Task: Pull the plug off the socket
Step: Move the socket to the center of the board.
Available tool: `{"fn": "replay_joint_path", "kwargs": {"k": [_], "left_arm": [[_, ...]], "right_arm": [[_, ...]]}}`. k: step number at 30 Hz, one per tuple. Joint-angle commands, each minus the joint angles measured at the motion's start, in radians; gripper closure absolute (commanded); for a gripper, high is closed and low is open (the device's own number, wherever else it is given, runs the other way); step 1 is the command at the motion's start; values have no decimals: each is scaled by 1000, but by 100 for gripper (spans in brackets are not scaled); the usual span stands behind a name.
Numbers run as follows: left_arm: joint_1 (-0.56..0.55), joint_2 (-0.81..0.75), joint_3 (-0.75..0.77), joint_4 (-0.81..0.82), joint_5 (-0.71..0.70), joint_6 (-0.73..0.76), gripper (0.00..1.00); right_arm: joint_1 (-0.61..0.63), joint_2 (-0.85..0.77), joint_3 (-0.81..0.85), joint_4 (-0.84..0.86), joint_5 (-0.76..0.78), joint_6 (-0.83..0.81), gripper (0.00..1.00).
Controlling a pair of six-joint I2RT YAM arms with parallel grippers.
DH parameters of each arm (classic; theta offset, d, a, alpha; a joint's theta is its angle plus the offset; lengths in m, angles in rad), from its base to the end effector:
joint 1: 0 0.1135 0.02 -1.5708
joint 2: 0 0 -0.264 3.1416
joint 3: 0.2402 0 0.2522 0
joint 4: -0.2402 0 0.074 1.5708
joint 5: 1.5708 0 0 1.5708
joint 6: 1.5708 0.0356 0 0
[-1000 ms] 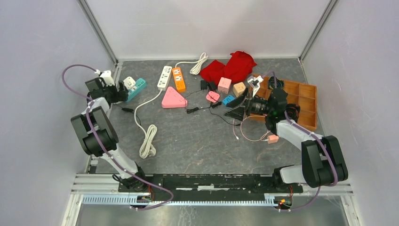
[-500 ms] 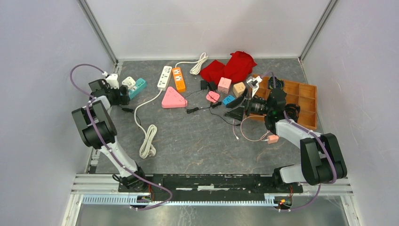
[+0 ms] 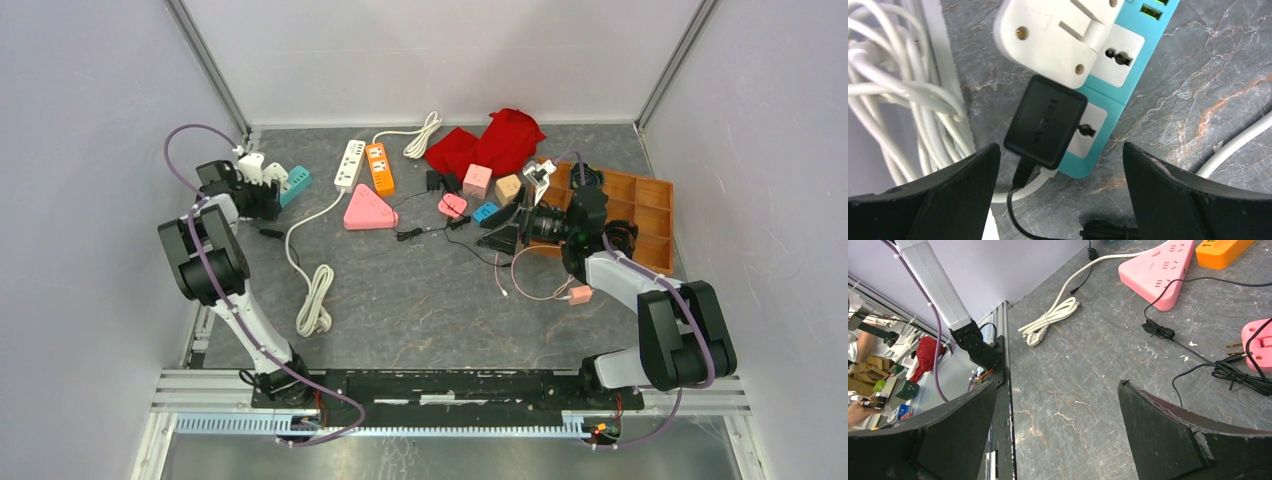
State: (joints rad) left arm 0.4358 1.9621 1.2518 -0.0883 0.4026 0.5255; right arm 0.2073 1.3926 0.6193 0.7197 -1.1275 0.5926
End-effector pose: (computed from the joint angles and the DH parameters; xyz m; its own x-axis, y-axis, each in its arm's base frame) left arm 0.3866 0.1647 0.1668 -0.6323 0.2147 -0.7444 0.2042 0.9730 0.1072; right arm 0.2669 0.0890 0.2404 -0.5858 0.1216 -0.8013 -0.7762 0.2003 0.5979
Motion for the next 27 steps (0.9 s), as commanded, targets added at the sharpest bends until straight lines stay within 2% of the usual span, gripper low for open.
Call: {"fn": "replay_joint_path", "kwargs": {"k": [1, 16, 21, 25, 26, 27], "left_arm": [[-16, 34, 69, -42, 20, 94, 4], [-52, 135, 190, -149, 49, 138, 21], [-54, 155, 221, -178, 65, 132, 32], [-53, 157, 233, -186, 71, 127, 49], [-52, 156, 236, -193, 76, 126, 56], [-52, 155, 242, -200, 84, 128, 67]], "right_arm": [[-4, 11, 46, 15, -25, -23, 2], [-4, 27, 61, -20, -32, -48, 2], [-3, 32, 63, -28, -32, -56, 2], [-3, 32, 65, -34, -32, -59, 2], [-5, 31, 64, -34, -31, -59, 2], [-4, 30, 65, -35, -32, -61, 2]]}}
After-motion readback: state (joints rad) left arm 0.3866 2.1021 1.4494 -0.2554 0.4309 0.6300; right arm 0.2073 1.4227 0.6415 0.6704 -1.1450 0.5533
